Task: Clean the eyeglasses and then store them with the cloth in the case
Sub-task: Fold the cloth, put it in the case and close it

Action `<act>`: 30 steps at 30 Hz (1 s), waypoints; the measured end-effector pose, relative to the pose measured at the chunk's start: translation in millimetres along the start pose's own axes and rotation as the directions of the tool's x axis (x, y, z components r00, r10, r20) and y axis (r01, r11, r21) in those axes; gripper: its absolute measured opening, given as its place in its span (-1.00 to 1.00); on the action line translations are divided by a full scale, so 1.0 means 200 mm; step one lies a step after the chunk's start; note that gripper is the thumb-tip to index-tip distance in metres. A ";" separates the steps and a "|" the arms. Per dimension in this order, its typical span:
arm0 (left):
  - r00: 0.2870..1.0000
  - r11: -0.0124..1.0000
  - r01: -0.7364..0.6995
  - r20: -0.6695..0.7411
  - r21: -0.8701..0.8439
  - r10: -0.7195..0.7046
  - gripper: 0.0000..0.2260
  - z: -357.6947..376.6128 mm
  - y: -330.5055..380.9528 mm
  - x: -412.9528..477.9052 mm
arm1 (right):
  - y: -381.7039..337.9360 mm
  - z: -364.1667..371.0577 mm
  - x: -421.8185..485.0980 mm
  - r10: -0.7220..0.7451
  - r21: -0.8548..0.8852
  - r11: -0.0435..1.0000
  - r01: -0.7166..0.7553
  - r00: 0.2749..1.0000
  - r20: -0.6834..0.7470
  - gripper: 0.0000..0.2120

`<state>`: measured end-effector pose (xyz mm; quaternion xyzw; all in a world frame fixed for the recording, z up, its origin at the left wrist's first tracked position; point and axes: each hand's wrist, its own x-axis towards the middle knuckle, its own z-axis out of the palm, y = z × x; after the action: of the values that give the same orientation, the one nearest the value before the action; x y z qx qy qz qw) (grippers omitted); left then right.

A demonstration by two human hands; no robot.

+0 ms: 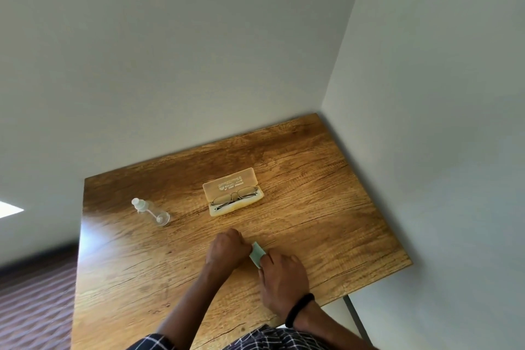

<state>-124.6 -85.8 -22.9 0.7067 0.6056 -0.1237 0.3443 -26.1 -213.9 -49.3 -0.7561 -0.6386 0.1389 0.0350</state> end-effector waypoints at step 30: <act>0.952 0.888 -0.045 -0.288 -0.459 -0.101 -0.94 -0.45 0.01 0.36 | 0.11 -0.46 1.03 -0.403 0.065 0.910 0.410 0.909 -0.104 -0.95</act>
<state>-128.6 26.3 1.4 0.6065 0.6736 0.1284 0.4024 49.0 -5.2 -0.6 -0.6097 -0.7733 0.1222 0.1236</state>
